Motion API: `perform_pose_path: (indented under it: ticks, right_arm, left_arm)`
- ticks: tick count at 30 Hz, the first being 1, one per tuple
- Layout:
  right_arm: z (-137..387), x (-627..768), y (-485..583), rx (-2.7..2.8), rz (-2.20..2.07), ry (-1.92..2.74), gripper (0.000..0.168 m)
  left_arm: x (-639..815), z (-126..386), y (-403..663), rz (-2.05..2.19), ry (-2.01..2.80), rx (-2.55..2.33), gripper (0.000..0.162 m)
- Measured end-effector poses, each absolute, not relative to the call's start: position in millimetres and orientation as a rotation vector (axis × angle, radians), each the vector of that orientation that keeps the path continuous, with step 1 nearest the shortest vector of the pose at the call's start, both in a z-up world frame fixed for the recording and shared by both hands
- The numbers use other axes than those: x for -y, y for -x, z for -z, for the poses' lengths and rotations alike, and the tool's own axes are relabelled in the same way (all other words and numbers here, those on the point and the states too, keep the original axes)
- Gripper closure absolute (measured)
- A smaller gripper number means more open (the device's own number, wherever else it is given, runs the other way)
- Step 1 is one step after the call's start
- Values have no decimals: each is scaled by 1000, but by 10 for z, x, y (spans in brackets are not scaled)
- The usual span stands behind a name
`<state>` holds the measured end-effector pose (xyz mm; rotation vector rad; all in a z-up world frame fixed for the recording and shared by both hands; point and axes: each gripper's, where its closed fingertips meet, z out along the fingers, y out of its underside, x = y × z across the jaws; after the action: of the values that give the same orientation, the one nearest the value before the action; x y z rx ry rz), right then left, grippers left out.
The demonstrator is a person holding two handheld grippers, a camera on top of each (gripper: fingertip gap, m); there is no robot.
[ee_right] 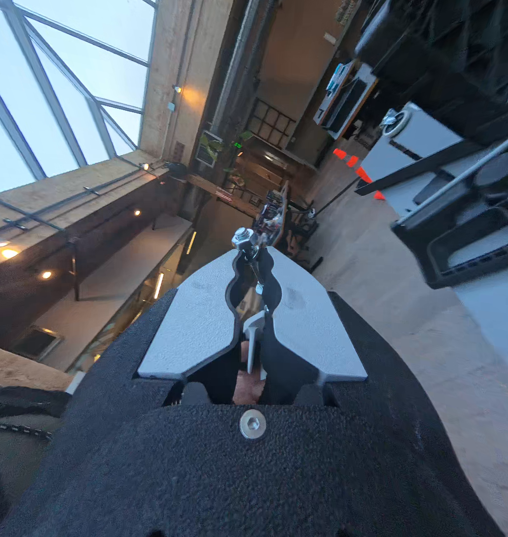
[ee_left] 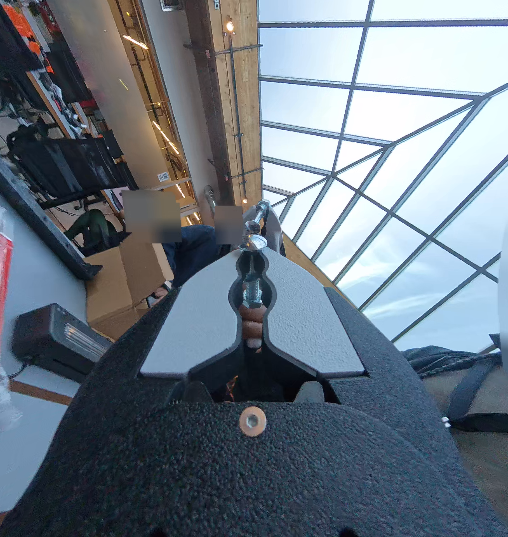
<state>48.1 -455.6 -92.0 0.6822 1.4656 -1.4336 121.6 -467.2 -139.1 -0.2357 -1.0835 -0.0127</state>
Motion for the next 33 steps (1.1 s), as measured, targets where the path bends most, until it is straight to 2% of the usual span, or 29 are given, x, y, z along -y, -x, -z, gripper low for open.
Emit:
perform_pose_path:
  ticks: [7,12,20,33]
  right_arm:
    - [922,5717,-1349,-1463,1383,-559,154]
    - [1074,6360,-1491,-1558,1381,-499,155]
    - [1655,7472,-1358,-1820,1458,-386,155]
    - [2144,9144,-1226,-1961,1390,-331,155]
  left_arm:
    - [5784,1229,-2180,-151,193,1094,155]
    - [6389,1389,-2425,-206,73,1100,155]
    - [7555,1735,-2195,-203,31,1178,155]
    - [9477,1984,-1647,-143,59,1228,155]
